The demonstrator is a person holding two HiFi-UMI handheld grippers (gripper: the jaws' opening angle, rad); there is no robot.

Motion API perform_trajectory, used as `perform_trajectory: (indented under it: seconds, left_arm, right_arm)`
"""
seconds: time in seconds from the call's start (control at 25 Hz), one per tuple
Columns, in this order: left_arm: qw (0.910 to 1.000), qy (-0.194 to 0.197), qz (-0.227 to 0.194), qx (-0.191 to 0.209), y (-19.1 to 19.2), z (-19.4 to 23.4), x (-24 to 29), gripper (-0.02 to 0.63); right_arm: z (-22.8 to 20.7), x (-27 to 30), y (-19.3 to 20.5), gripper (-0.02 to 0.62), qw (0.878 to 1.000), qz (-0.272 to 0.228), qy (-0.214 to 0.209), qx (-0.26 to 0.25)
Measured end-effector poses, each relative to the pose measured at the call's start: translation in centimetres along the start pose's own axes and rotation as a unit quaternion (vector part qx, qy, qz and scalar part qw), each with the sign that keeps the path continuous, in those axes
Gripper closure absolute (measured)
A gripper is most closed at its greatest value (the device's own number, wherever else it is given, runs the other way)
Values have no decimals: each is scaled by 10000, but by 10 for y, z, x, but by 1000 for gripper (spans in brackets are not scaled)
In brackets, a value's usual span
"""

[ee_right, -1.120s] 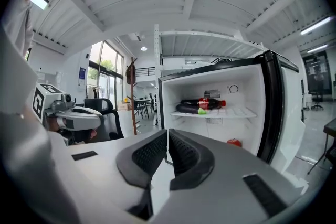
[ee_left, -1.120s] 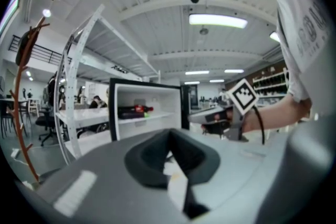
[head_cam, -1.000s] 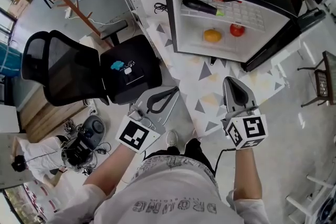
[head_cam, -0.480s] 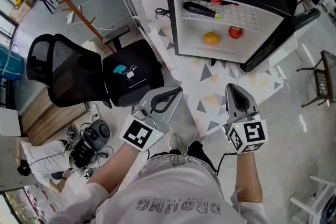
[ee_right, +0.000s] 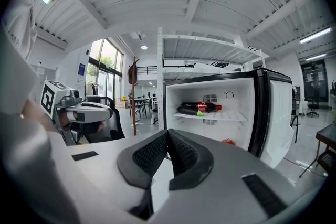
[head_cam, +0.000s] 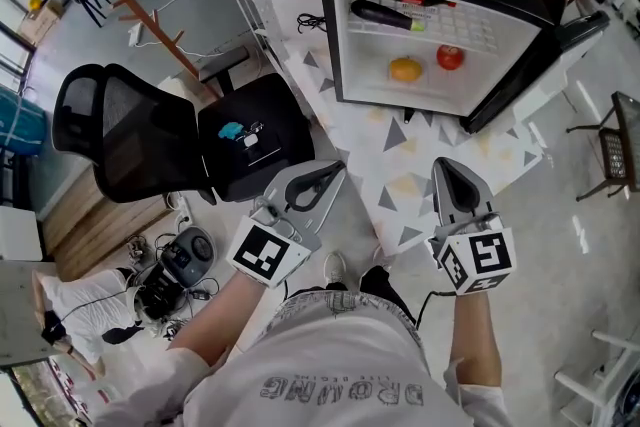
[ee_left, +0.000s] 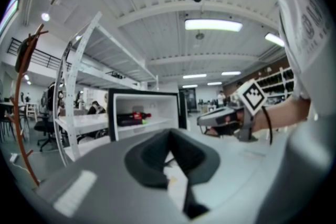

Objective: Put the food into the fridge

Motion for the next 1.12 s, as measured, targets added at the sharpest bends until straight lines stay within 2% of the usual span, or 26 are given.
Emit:
perform_trajectory:
  seconds: [0.28, 1.12]
  left_arm:
    - [10000, -30, 18, -29, 2, 1, -2, 598]
    - [10000, 27, 46, -6, 1, -3, 14, 598]
  right_arm:
    - [5, 2, 2, 592, 9999, 103, -40, -107]
    - [-7, 3, 11, 594, 9996, 245, -72, 88]
Point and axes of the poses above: the fingertips, and each gripper's own axes: x forward along the fingers, z to its left, y out of its underside, the point moved 10 cm from there along -x, backward along the fingers
